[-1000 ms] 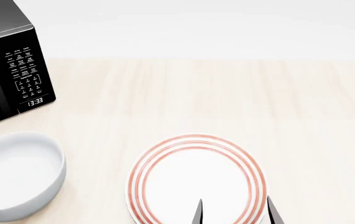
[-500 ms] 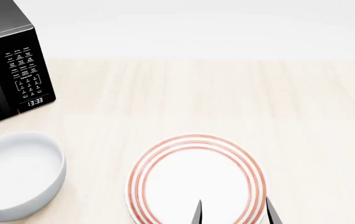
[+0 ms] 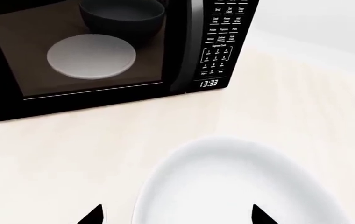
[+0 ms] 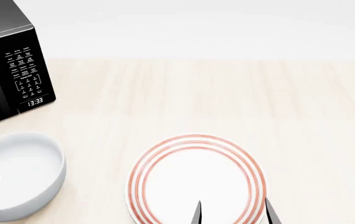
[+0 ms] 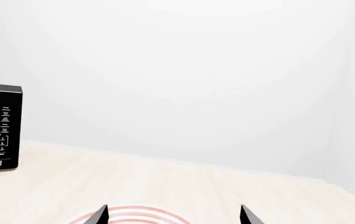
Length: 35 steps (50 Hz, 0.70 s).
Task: Pick up the white bowl and put it on the plate.
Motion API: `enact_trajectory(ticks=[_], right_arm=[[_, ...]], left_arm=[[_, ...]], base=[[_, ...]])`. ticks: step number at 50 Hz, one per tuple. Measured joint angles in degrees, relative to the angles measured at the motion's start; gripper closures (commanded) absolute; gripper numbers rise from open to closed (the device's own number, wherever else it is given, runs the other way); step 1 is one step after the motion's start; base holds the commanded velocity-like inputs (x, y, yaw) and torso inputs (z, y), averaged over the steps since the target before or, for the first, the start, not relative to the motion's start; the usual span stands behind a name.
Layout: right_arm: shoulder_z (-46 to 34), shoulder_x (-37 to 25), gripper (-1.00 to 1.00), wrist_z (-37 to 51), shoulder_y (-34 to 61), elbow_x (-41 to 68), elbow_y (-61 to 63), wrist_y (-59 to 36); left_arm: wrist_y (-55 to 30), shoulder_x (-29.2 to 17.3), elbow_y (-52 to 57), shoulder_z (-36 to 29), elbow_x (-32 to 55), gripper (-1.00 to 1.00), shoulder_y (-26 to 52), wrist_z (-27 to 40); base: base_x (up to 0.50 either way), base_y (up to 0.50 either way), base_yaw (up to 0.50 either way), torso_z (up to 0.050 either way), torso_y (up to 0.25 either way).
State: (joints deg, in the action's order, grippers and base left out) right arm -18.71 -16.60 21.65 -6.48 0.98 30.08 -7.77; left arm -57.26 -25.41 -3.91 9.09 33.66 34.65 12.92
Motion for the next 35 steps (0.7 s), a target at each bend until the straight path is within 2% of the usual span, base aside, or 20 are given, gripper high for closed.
enact_trajectory(ticks=[35], right_arm=[[-0.7,-0.6,-1.0,0.74,0.29,0.24,0.01,-0.15]], left_arm=[[4.41,1.56,-4.77,-2.3,-2.07,-1.0,0.16,-0.41]], base=[[0.0,0.0,0.0,0.0,0.0]])
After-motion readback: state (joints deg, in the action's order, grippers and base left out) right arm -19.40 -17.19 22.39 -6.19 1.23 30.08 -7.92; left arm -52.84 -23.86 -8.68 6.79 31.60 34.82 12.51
